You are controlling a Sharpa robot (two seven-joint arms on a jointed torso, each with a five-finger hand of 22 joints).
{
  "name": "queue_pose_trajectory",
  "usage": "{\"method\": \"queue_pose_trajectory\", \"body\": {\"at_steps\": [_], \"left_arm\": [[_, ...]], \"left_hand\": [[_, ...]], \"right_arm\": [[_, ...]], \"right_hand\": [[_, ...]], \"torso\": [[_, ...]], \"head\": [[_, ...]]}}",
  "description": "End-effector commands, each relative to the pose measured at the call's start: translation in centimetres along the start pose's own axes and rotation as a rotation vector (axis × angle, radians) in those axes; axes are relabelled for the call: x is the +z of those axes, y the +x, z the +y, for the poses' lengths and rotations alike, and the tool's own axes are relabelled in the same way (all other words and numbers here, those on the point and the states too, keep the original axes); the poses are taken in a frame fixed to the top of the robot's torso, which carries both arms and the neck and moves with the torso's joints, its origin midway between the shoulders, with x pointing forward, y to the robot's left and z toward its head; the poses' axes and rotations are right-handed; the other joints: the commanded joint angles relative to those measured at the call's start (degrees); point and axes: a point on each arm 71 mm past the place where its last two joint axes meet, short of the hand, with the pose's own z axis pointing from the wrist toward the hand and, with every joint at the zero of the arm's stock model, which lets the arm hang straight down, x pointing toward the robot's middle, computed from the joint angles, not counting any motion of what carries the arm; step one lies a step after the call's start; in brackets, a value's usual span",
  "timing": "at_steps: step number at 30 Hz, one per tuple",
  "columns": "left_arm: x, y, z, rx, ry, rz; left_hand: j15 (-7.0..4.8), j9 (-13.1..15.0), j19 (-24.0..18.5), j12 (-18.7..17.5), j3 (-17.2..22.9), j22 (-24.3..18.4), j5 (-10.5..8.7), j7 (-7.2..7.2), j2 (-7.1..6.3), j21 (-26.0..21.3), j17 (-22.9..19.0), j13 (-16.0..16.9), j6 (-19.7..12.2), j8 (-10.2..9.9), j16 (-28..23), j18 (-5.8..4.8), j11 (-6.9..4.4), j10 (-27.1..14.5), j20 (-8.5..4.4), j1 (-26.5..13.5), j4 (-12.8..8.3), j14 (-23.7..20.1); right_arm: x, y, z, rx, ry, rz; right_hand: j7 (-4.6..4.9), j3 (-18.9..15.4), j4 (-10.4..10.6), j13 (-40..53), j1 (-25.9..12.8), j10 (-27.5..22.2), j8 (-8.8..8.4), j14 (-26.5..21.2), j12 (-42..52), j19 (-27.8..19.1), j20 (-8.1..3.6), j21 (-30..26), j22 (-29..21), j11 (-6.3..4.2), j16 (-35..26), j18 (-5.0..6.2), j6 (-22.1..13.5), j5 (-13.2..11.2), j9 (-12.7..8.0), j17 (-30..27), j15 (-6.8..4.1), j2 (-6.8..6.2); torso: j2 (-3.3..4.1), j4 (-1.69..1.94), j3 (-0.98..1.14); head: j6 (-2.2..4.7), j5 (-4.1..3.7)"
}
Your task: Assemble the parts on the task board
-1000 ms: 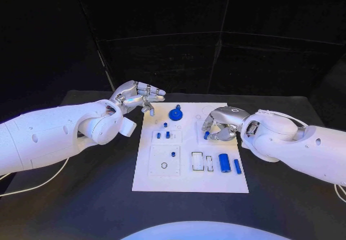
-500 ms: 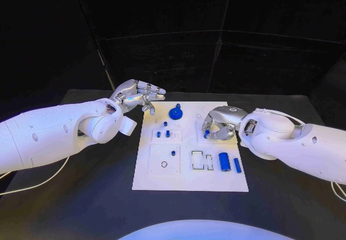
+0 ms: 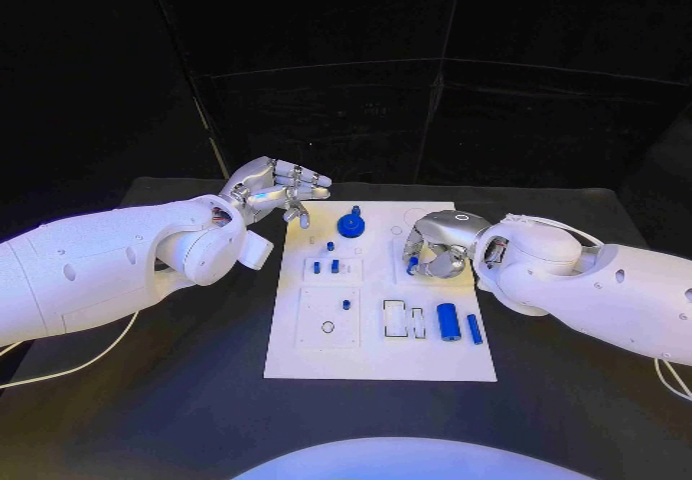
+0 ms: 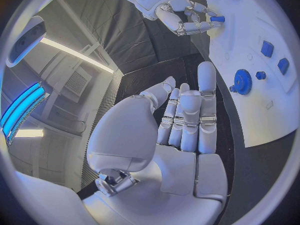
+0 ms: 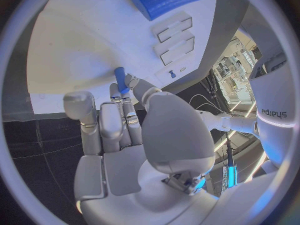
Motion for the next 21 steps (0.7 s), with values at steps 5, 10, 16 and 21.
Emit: {"method": "queue_pose_trajectory", "body": {"at_steps": [5,10,16,21], "left_arm": [[0.0,0.11,-0.1,-0.005,0.007,0.012],[-0.04,0.06,-0.11,-0.004,0.008,0.01],[-0.04,0.03,-0.12,-0.004,0.01,0.009],[-0.02,0.02,-0.11,-0.004,0.01,0.008]], "left_hand": [[0.01,-0.05,-0.45,0.24,-0.07,-0.05,0.3,0.04,0.28,-0.32,-0.06,0.06,-0.48,-0.33,0.07,0.62,-0.08,-0.38,0.08,0.06,0.37,-0.54],[0.01,-0.05,-0.45,0.25,-0.07,-0.05,0.3,0.04,0.3,-0.33,-0.07,0.06,-0.48,-0.33,0.07,0.62,-0.08,-0.38,0.08,0.05,0.39,-0.55],[0.03,-0.04,-0.45,0.3,-0.08,-0.06,0.3,0.04,0.37,-0.34,-0.11,0.07,-0.48,-0.32,0.08,0.62,-0.07,-0.41,0.1,-0.02,0.47,-0.57],[0.03,-0.04,-0.45,0.3,-0.08,-0.06,0.3,0.04,0.37,-0.34,-0.11,0.07,-0.48,-0.32,0.08,0.62,-0.07,-0.41,0.1,-0.02,0.47,-0.57]], "right_arm": [[0.11,0.15,-0.31,-0.03,0.03,0.028],[0.09,0.23,-0.29,-0.047,0.035,0.039],[-0.01,-0.04,0.08,-0.033,0.014,0.003],[-0.18,-0.32,0.3,-0.01,-0.001,-0.033]], "right_hand": [[-0.04,1.7,-0.42,0.05,0.57,1.3,0.3,1.01,-0.39,0.57,-0.19,0.35,0.28,-0.11,0.34,0.51,0.86,-0.77,-0.11,0.25,-0.52,0.3],[-0.1,2.37,-0.71,0.12,0.82,1.92,0.29,1.0,-0.34,0.59,-0.26,0.41,0.38,-0.23,0.35,0.5,1.07,-0.75,-0.13,0.25,-0.6,0.12],[-0.18,2.92,-0.67,0.18,0.65,2.63,0.36,1.1,-0.26,0.76,-0.35,0.7,0.87,-0.36,0.69,0.43,1.42,-0.95,-0.12,0.76,-0.7,0.06],[-0.25,3.4,-0.75,0.26,0.72,3.29,0.32,1.22,-0.09,0.97,-0.46,1.04,1.43,-0.51,0.97,0.35,1.56,-0.92,-0.14,1.14,-0.83,0.08]], "torso": [[-0.01,0.07,-0.02],[-0.03,0.02,-0.03],[-0.02,0.0,0.05],[0.01,0.04,0.01]], "head": [[-0.12,-0.04],[-0.15,0.04],[-0.19,0.17],[-0.24,0.14]]}}
